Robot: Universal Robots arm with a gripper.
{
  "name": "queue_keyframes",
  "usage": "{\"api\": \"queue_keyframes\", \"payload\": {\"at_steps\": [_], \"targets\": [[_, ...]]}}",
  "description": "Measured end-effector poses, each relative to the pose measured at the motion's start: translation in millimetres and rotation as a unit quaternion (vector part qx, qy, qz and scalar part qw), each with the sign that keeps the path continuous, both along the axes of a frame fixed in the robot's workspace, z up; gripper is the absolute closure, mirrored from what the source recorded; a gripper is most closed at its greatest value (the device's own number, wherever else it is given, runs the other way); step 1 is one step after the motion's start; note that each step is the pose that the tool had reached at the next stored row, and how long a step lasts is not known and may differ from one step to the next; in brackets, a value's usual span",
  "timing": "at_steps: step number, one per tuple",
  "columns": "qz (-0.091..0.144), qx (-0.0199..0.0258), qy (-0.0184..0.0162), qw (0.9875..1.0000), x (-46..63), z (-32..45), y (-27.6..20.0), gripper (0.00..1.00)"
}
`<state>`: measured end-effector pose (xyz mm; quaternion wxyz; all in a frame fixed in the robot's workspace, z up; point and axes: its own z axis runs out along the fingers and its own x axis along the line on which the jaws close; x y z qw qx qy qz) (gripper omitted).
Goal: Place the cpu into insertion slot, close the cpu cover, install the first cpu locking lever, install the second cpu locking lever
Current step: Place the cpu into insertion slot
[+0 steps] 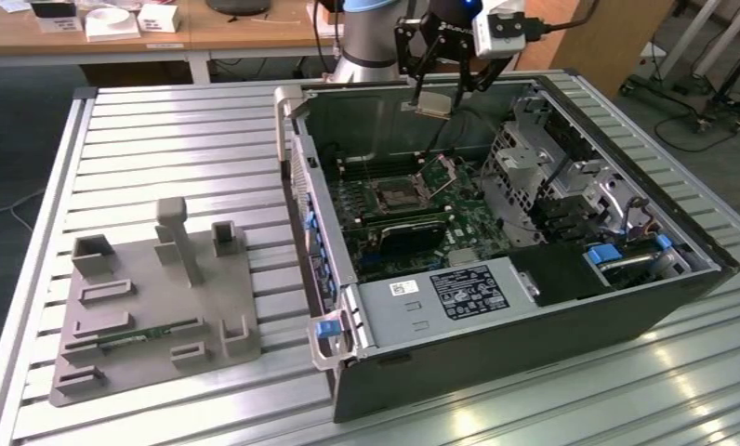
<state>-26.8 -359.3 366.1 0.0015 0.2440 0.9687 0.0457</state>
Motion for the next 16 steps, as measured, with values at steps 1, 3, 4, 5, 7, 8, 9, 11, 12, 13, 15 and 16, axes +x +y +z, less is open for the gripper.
{"api": "queue_keyframes", "payload": {"at_steps": [1,3,4,5,7,8,9,11,12,13,15,16], "targets": [[-0.002,0.0000,0.0000,1.0000,0.0,0.0,0.0,0.46],[-0.008,0.0000,0.0000,1.0000,0.0,-0.1,0.0,0.46],[-0.010,0.0000,0.0000,0.9999,0.0,-0.1,0.0,0.46],[-0.013,0.0000,0.0000,0.9999,0.0,-0.2,0.0,0.46],[-0.020,0.0000,0.0000,0.9998,0.0,-0.3,0.0,0.46],[-0.025,0.0000,0.0000,0.9997,0.0,-0.3,0.0,0.46],[-0.030,0.0000,0.0000,0.9995,0.0,-0.4,0.0,0.46],[-0.039,0.0000,0.0000,0.9993,0.0,-0.5,0.0,0.46],[-0.042,0.0000,0.0000,0.9991,0.0,-0.5,0.0,0.46],[-0.046,0.0000,0.0000,0.9989,0.0,-0.6,0.0,0.46],[-0.054,0.0000,0.0000,0.9985,0.0,-0.7,0.0,0.46],[-0.058,0.0000,0.0000,0.9983,0.0,-0.8,0.0,0.46]]}}
